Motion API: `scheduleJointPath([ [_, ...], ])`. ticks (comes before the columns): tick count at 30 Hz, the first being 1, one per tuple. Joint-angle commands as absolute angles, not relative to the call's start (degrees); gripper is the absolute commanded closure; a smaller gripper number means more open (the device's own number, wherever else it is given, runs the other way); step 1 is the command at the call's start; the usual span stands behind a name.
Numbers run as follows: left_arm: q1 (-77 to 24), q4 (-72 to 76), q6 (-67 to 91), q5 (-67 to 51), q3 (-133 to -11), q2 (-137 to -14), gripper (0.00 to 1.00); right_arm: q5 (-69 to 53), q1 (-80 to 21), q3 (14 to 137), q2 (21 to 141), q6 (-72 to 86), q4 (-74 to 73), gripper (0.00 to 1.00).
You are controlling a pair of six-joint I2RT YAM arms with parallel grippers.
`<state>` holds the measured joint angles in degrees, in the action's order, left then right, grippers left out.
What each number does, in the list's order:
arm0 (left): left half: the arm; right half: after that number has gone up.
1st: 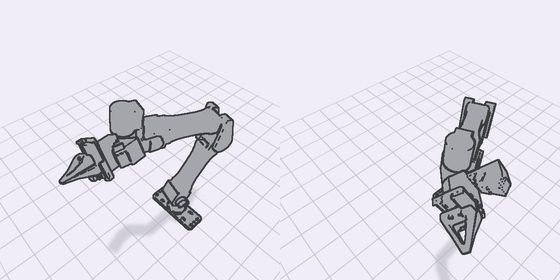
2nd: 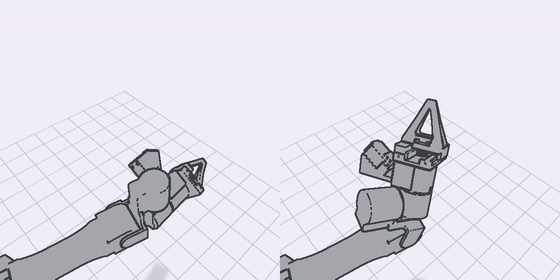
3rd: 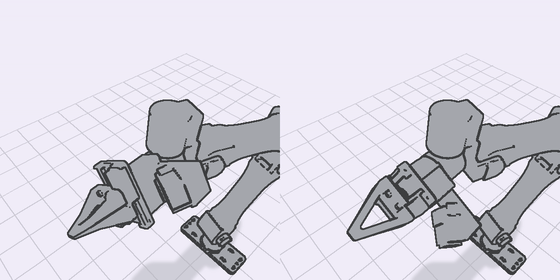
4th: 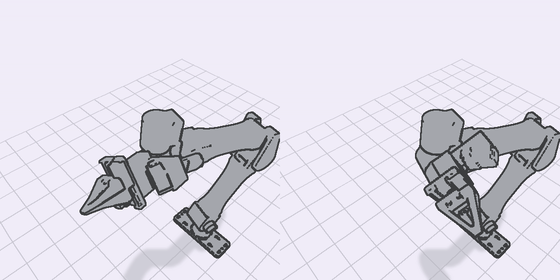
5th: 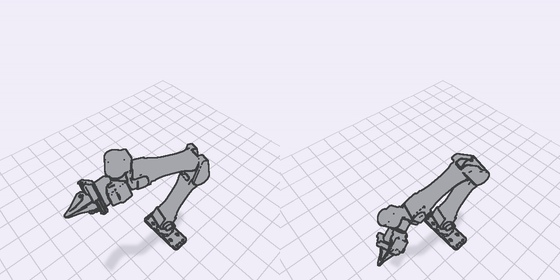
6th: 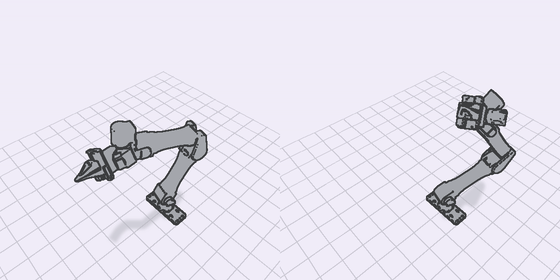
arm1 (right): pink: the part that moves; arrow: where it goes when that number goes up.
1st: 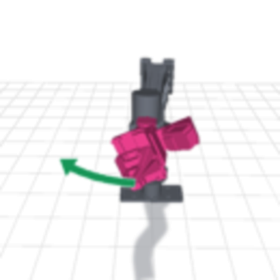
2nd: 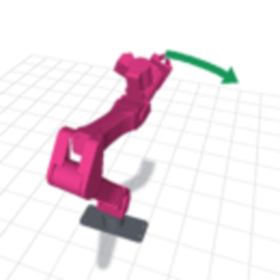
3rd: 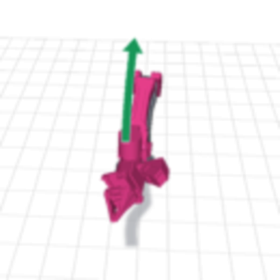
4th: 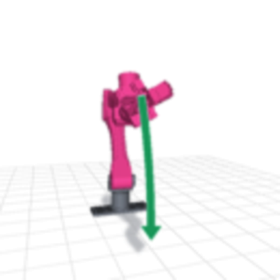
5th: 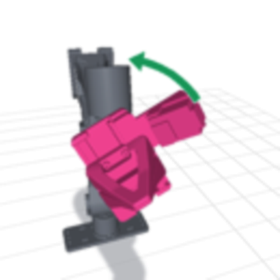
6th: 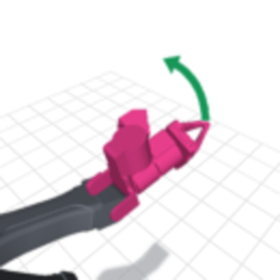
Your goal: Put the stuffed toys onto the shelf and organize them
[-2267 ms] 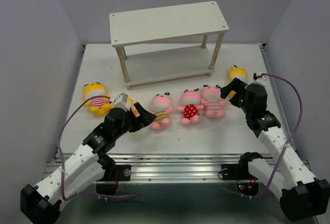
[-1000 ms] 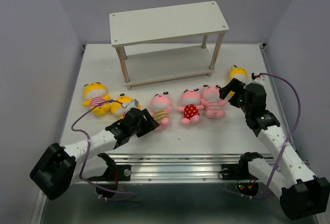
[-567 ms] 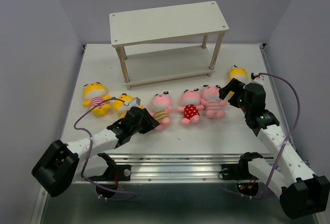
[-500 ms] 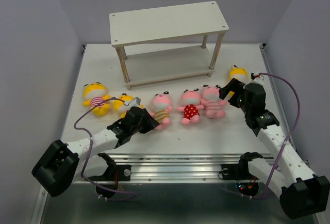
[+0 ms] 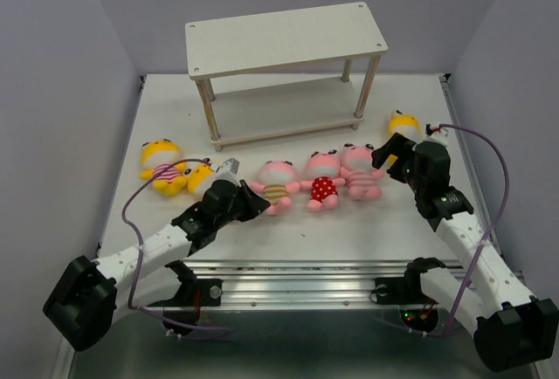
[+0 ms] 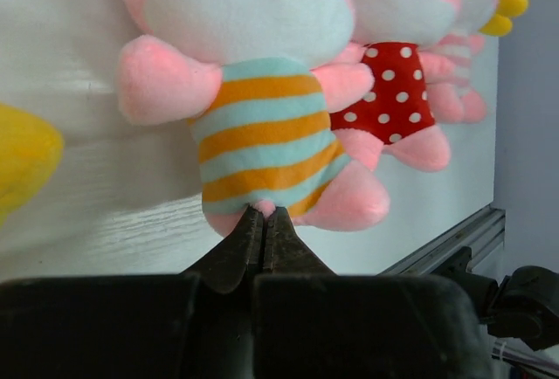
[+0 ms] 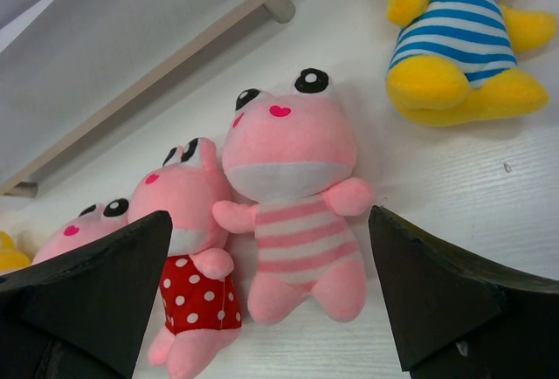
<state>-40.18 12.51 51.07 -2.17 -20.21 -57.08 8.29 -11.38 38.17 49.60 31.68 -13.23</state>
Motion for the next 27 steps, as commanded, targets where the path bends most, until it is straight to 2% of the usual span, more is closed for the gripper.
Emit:
scheduleJointPath([
  [1,-40.6,14.0,41.6,-0.8,-22.9,-51.7,1.00,9.6,-11.5,37.9,48.6,30.5,-11.0,0.00],
  [10,-40.6,14.2,33.0,9.2,-31.2,-52.6,1.00,10.2,-11.5,38.1,48.1,29.6,-10.9,0.00],
  [23,-40.2,19.5,22.4,24.8,-42.8,-67.5,1.00,10.8,-11.5,38.1,47.7,29.4,-10.9,0.00],
  [27,-38.0,23.3,21.4,24.3,-44.1,-71.0,1.00,11.3,-11.5,38.0,46.9,29.0,-10.9,0.00],
])
